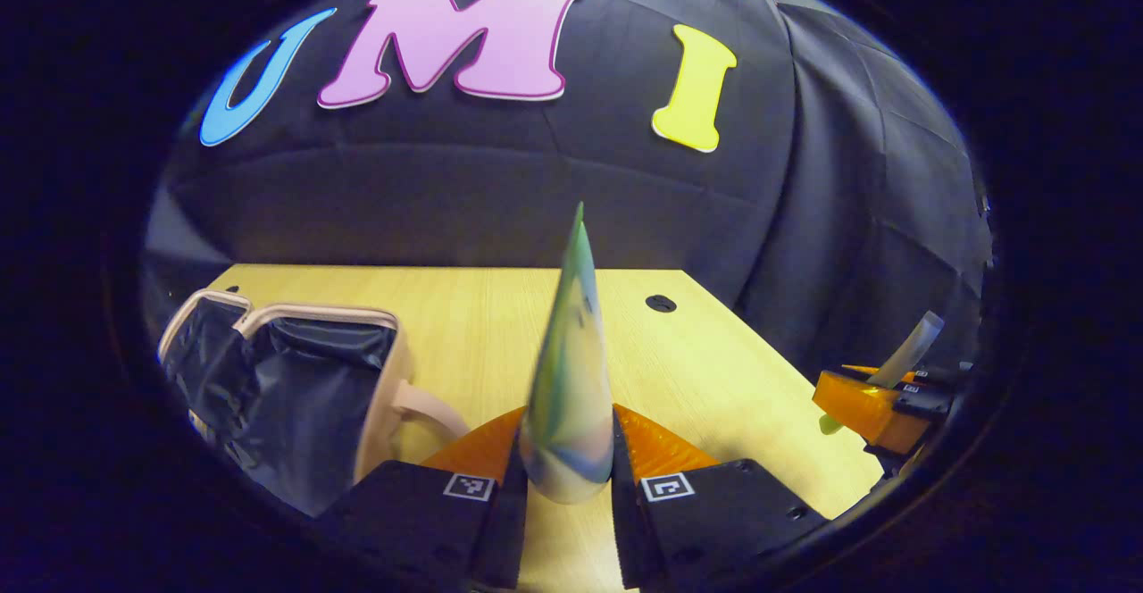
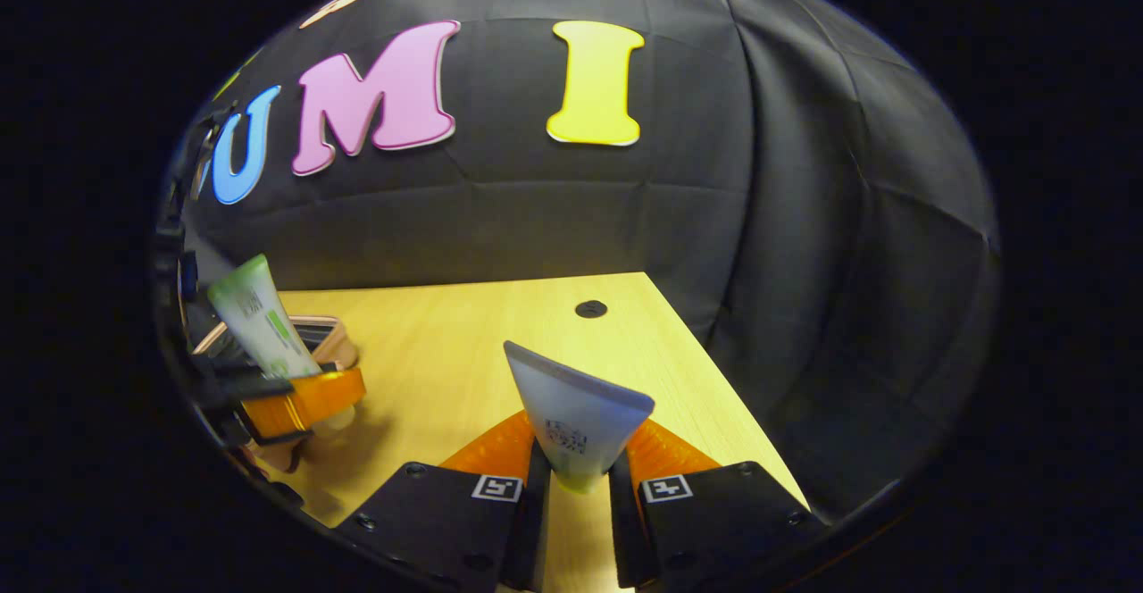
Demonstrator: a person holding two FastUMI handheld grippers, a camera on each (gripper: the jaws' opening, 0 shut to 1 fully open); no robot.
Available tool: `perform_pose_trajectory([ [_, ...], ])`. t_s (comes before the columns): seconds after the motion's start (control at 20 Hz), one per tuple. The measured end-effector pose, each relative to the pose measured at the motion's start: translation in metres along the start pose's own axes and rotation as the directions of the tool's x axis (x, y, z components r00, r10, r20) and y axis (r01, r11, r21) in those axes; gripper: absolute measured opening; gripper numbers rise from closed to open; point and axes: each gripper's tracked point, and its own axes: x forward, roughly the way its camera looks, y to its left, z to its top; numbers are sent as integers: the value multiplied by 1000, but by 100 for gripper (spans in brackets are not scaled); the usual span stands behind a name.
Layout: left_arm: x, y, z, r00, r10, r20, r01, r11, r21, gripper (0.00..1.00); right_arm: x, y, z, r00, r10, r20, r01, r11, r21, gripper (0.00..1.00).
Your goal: First open the suitcase, pack the skin care products into it, and then close the suitcase.
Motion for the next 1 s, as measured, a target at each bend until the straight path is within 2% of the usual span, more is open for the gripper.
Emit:
perform_pose_trajectory([
  [0.05, -21, 16, 11, 1000, 9, 10, -9, 1000, 0, 45, -12, 10, 7, 1000, 19, 1, -19, 1000, -9, 25],
  [0.1, -39, 32, 20, 1000, 18, 10, -18, 1000, -7, 45, -23, 20, 13, 999, 40, 5, -40, 999, -17, 34],
  [0.25, -79, 101, 25, 995, 92, -46, -94, 995, -27, 45, -57, 58, 39, 993, 116, 22, -115, 992, -42, 33],
  [0.35, -97, 152, 7, 979, 157, -128, -157, 987, 13, 41, -76, 83, 57, 986, 163, 46, -160, 985, -61, 33],
  [0.4, -102, 175, -2, 968, 185, -166, -180, 983, 45, 45, -85, 94, 63, 982, 182, 56, -178, 982, -61, 34],
  [0.5, -100, 205, -22, 948, 189, -256, -172, 981, 88, 45, -101, 125, 72, 970, 237, 62, -232, 970, -70, 33],
  [0.6, -94, 226, -44, 913, 185, -364, -165, 983, 86, 45, -112, 157, 77, 947, 315, 59, -309, 947, -93, 33],
  [0.65, -89, 235, -55, 899, 179, -400, -159, 984, 82, 48, -116, 171, 79, 934, 353, 55, -347, 933, -93, 33],
  [0.7, -82, 241, -64, 879, 172, -445, -153, 985, 79, 45, -123, 185, 79, 916, 398, 50, -396, 917, -53, 33],
  [0.75, -76, 242, -76, 852, 146, -503, -136, 989, 57, 48, -129, 200, 76, 896, 442, 34, -442, 897, -24, 33],
  [0.8, -71, 242, -85, 824, 128, -552, -138, 990, 24, 45, -130, 207, 75, 886, 463, 20, -462, 886, -23, 34],
  [0.95, -48, 251, -100, 778, 109, -619, -184, 981, -58, 46, -131, 222, 73, 852, 524, 1, -522, 848, -87, 33],
  [1.0, -43, 253, -106, 755, 106, -647, -201, 977, -74, 45, -132, 225, 70, 843, 538, -6, -537, 839, -88, 34],
])
